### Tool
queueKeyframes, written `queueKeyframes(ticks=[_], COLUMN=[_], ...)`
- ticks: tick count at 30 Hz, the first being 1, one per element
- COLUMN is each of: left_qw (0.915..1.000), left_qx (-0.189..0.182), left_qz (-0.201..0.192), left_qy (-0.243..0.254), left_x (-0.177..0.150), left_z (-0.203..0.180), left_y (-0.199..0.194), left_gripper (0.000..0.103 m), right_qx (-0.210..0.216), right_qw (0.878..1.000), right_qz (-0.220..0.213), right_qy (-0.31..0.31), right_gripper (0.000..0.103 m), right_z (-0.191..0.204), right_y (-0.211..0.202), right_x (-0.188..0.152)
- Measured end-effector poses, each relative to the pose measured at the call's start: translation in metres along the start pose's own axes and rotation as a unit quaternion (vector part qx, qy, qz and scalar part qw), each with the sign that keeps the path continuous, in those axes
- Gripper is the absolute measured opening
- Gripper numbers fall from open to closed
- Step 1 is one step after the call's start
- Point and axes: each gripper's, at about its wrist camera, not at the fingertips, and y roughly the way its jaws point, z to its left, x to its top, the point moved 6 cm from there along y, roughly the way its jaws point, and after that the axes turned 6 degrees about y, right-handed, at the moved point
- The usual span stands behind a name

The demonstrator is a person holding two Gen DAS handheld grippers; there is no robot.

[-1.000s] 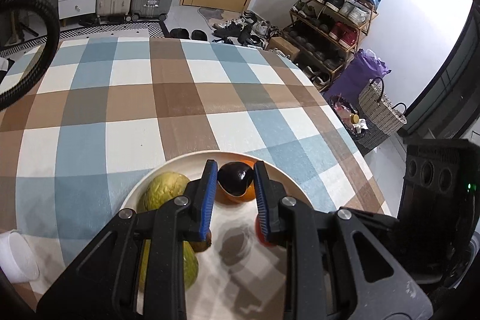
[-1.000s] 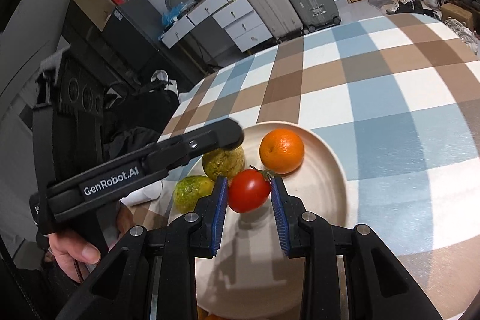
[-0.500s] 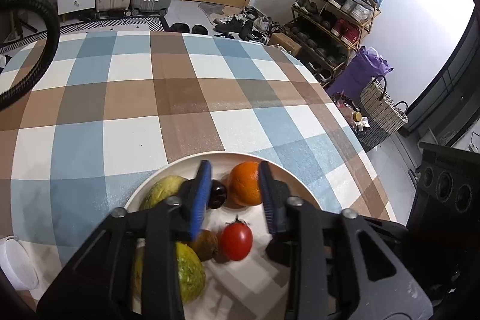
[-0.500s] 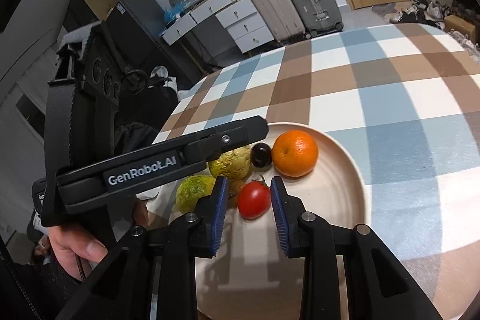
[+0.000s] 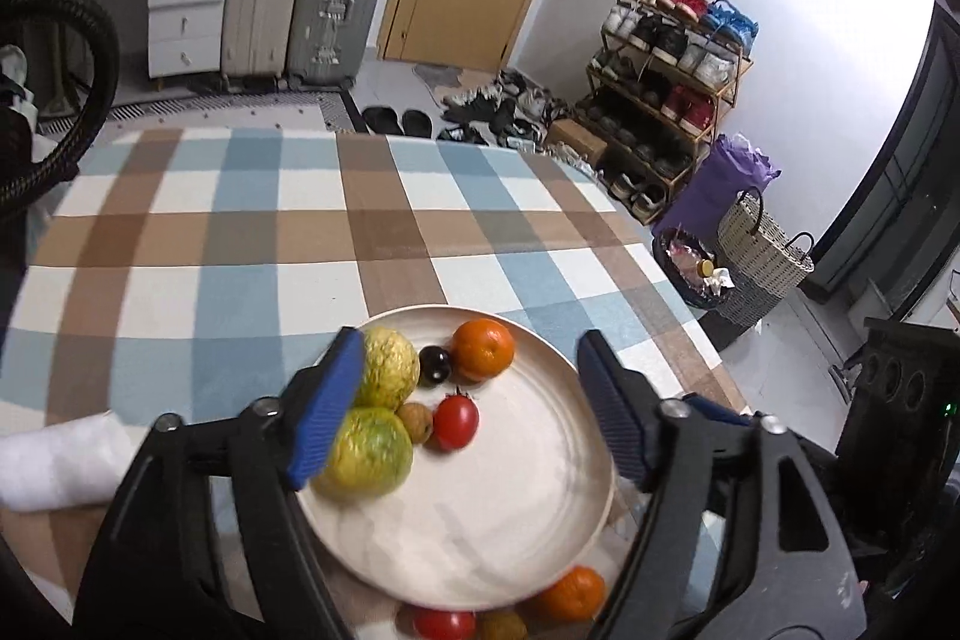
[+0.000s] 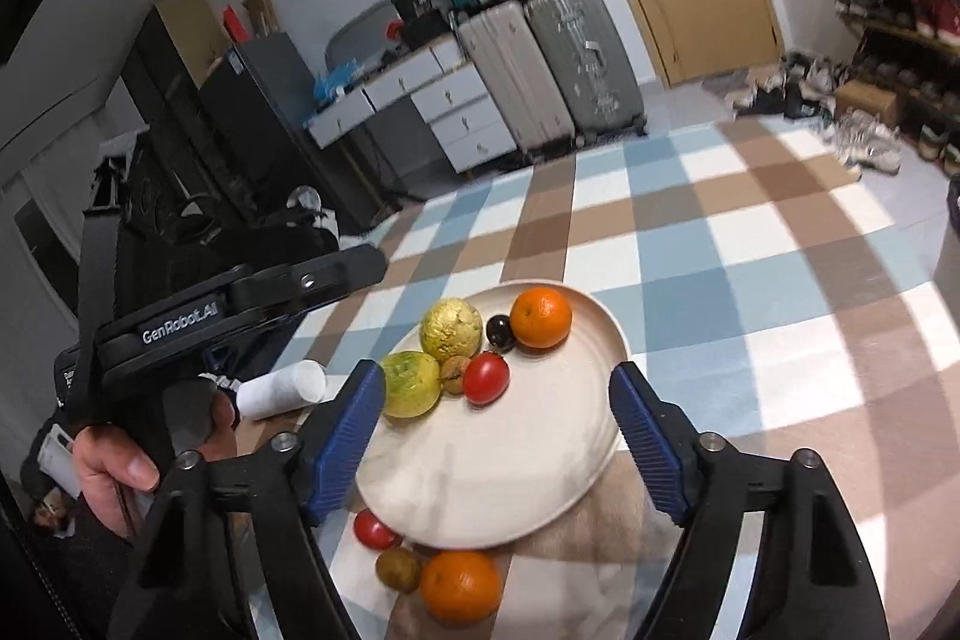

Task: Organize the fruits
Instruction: 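Carry both fruits over the plate and open both tools to release them, then withdraw both open tools from the plate toward the loose fruits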

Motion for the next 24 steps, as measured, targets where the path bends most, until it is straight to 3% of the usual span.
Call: queueKeyframes(ticks=[2,6,8,14,18,24], left_qw=[0.9999,0.9995,0.9994,0.9992,0.9986,0.9978], left_qx=[0.005,0.018,0.022,0.031,0.042,0.058], left_qz=[-0.013,-0.025,-0.025,-0.024,-0.034,-0.031], left_qy=[0.003,0.007,0.002,0.003,0.004,0.001], left_x=[-0.005,-0.019,-0.029,-0.056,-0.071,-0.096], left_z=[-0.005,-0.014,-0.018,-0.031,-0.035,-0.035], left_y=[-0.019,-0.048,-0.060,-0.087,-0.103,-0.119], left_gripper=[0.081,0.082,0.083,0.086,0.102,0.102], right_qx=[0.002,0.002,-0.002,-0.016,-0.032,-0.051], right_qw=[1.000,0.999,0.998,0.995,0.994,0.992], right_qz=[-0.011,-0.036,-0.050,-0.074,-0.079,-0.075], right_qy=[-0.011,-0.039,-0.048,-0.061,-0.069,-0.088], right_gripper=[0.087,0.089,0.098,0.099,0.100,0.102], right_z=[0.006,0.021,0.027,0.038,0.039,0.038], right_y=[-0.015,-0.043,-0.056,-0.083,-0.093,-0.098], right_x=[-0.004,-0.010,-0.013,-0.026,-0.039,-0.062])
